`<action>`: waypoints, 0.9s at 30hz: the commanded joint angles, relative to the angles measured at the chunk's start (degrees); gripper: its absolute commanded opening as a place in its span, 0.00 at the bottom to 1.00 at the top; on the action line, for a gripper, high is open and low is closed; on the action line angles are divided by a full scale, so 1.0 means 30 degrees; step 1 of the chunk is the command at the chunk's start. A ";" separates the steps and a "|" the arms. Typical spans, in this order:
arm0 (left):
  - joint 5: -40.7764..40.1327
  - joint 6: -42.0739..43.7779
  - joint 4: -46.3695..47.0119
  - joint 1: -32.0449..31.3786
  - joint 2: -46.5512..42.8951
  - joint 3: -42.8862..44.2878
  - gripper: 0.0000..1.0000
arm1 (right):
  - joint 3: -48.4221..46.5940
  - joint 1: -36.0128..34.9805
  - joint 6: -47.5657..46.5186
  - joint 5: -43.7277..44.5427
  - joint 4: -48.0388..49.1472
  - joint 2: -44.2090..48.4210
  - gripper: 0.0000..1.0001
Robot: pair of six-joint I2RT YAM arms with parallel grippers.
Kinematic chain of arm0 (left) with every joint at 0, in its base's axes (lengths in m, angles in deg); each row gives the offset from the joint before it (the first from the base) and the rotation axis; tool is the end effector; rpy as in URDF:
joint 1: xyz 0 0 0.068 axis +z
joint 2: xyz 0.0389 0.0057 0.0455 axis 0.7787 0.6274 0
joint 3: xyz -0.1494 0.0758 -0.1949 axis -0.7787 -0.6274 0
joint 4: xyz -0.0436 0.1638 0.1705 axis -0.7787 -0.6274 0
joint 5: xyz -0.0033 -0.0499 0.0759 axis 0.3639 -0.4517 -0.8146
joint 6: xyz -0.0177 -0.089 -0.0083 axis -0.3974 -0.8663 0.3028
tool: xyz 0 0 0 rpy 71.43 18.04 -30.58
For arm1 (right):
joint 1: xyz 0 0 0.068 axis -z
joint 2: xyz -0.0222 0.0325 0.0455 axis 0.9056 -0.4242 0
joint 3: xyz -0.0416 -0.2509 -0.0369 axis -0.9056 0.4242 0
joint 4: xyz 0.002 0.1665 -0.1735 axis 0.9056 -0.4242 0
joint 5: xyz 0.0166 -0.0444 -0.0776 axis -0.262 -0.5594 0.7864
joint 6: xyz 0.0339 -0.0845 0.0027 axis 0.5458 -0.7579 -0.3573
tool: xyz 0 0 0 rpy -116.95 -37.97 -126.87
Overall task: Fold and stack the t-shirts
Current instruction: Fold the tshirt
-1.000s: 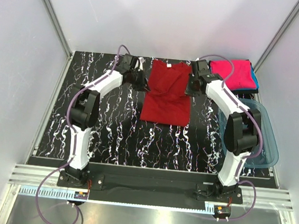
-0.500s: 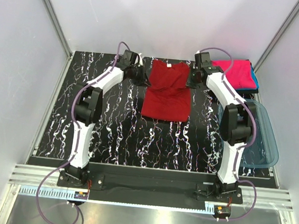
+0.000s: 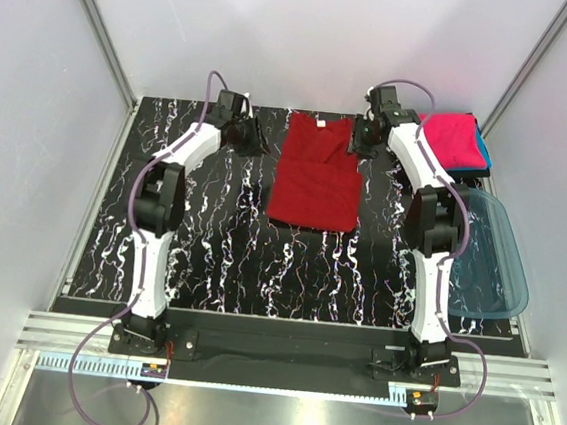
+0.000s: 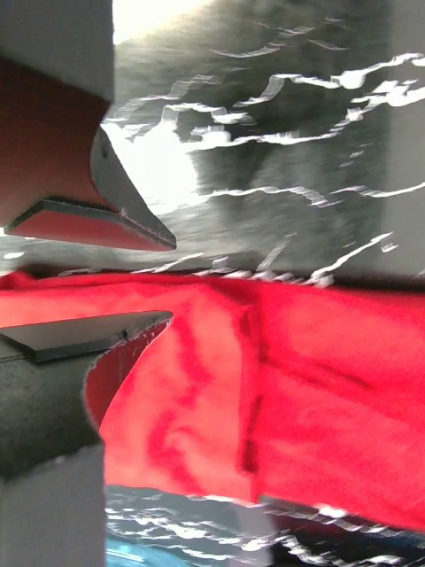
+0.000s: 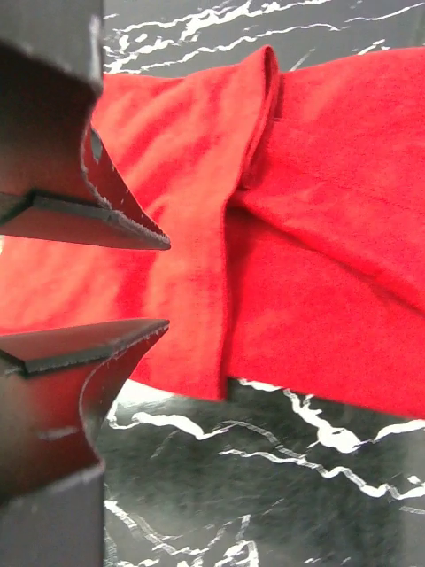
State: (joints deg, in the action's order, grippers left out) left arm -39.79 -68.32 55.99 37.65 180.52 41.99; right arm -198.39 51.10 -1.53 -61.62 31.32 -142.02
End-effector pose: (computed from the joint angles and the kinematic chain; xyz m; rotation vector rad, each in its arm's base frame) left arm 0.4864 -0.1436 0.1710 -0.1642 2.4587 -0.7255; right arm 0.4924 0.1312 0.1978 -0.0319 2.5422 0.3515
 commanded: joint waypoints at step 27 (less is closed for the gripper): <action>-0.0477 0.1491 0.0845 -0.2357 -0.4202 -0.8361 0.50 | 1.1545 0.0763 0.0902 -0.2888 0.4132 0.6048 0.55</action>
State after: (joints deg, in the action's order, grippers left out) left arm -43.24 -64.61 56.29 31.20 167.31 17.55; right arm -161.49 52.59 3.30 -66.85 38.81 -120.62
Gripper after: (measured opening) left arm 0.507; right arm 0.543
